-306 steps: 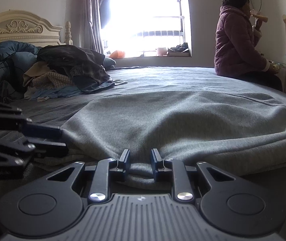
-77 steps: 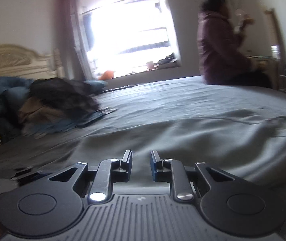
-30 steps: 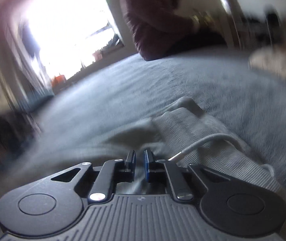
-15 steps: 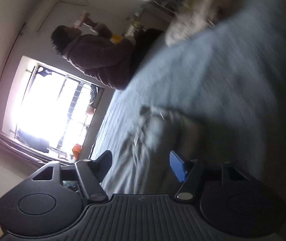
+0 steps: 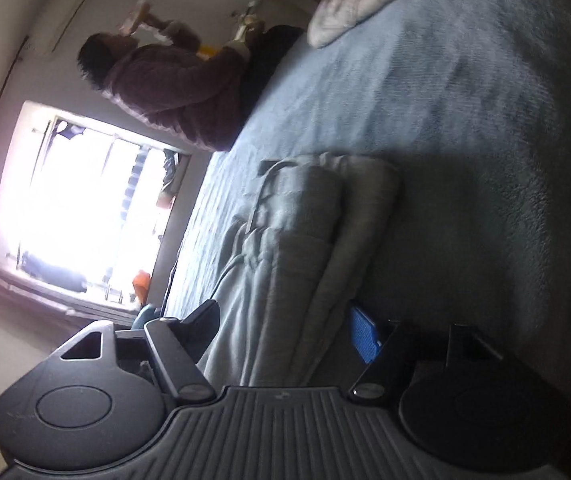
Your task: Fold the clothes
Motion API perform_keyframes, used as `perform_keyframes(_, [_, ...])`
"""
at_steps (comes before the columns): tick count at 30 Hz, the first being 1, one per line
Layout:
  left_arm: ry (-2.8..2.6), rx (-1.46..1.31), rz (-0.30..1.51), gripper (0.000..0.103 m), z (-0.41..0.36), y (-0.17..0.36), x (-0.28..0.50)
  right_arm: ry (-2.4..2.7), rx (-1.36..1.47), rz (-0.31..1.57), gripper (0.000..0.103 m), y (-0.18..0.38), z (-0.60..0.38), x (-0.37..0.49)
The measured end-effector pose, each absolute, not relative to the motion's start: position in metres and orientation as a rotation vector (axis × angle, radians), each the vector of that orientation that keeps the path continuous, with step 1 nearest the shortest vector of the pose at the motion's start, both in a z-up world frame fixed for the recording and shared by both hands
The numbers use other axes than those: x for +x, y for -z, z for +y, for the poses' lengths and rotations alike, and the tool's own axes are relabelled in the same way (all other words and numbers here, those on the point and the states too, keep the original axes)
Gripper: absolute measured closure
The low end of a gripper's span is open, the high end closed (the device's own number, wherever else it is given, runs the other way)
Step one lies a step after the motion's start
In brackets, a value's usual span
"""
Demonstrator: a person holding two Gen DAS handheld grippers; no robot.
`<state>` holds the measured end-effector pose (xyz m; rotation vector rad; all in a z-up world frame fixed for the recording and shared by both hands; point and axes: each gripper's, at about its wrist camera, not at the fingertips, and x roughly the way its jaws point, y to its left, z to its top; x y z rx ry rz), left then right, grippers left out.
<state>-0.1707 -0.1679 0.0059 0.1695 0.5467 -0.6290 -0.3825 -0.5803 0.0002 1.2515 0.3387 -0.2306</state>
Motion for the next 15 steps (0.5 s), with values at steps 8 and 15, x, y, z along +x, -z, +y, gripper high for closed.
perform_keyframes(8, [0.594,0.072,0.484,0.028,-0.126,-0.043,-0.175,0.159,0.938,0.371,0.03,-0.047,-0.515,-0.373])
perform_keyframes(15, [0.493,-0.108,0.627,0.029,-0.08,-0.045,-0.133,-0.21,0.32,0.462,0.031,-0.076,-0.355,-0.313])
